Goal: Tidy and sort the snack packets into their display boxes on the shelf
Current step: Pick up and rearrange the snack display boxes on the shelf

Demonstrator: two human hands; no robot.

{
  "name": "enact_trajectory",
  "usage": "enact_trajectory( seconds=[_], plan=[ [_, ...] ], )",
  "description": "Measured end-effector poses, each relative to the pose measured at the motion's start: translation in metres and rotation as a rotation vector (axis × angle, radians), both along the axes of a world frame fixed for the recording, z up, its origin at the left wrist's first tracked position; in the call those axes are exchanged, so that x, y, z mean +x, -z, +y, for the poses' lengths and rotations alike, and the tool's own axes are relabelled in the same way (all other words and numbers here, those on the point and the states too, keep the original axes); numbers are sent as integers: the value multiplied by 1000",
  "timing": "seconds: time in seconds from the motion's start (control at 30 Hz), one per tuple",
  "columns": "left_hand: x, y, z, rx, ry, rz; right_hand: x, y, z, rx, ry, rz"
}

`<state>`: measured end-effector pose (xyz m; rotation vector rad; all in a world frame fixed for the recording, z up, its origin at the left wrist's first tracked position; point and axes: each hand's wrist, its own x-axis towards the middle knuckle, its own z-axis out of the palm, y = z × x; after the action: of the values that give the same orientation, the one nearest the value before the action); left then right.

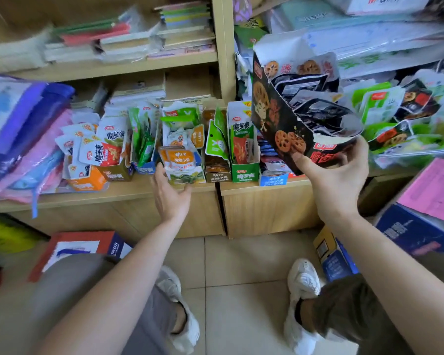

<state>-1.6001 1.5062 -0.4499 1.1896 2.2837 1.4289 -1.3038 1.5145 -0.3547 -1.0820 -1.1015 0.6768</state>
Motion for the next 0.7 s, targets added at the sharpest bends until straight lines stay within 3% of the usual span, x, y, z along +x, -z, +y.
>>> enact_trajectory(
  seconds=[0.3, 0.7],
  plan=[
    [-14, 17, 9, -76, 115, -250, -39, -6, 9, -40, -151, 110],
    [-29, 21, -12, -94, 202, -286, -74, -14, 5, -59, -231, 179]
  ],
)
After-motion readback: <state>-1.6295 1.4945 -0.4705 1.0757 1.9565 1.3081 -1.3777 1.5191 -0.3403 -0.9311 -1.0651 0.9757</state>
